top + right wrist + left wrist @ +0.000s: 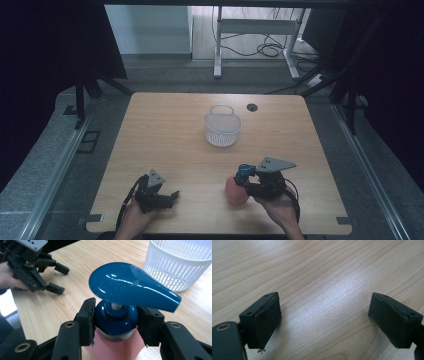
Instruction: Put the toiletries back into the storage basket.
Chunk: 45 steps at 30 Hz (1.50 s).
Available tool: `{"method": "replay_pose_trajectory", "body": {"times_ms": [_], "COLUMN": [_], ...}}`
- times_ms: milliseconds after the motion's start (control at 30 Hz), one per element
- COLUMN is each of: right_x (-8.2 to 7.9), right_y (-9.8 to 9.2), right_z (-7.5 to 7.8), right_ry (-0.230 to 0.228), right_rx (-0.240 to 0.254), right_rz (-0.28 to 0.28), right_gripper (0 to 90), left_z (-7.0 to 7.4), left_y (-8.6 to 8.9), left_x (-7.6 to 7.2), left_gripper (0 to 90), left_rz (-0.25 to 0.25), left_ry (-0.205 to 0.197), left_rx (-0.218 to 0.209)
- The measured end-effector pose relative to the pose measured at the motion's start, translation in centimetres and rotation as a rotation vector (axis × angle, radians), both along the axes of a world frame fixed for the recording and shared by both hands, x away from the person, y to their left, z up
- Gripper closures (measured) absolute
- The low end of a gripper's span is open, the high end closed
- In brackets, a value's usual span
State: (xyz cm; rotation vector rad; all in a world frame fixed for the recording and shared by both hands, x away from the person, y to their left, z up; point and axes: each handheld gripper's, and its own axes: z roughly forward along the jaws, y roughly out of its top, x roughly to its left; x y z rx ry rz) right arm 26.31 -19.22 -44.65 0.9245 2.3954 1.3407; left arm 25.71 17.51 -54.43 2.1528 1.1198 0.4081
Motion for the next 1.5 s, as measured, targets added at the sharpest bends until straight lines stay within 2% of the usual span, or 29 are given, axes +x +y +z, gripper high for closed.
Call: {"method": "replay_pose_trajectory", "body": {"times_ms": [133,433,733,1000,1500], "right_x": [0.1,0.7,1.8,3.0,5.1], "right_y": [-0.3,-0.2,-0.1,-0.2,0.0], "right_z": [0.2,1.7,3.1,3.6,5.2], "right_ry": [0.014,-0.012,-0.022,-0.014,-0.024], "right_rx": [0.036,-0.003,0.003,0.006,-0.006], "right_rz": [-0.004,0.006,0.007,-0.002,-0.013], "right_gripper": [52.9,52.9,52.9,52.9,52.9], "left_z": [0.0,0.0,0.0,0.0,0.0], "left_y": [0.0,0.0,0.0,0.0,0.0], "left_x": [0.0,0.0,0.0,0.0,0.0], "left_gripper": [10.7,10.7,10.7,10.7,10.7], "left_rz": [0.001,0.003,0.002,0.003,0.000], "left_ry": [0.000,0.001,0.001,0.001,-0.001], "left_rx": [-0.001,-0.004,-0.003,-0.004,-0.001]}}
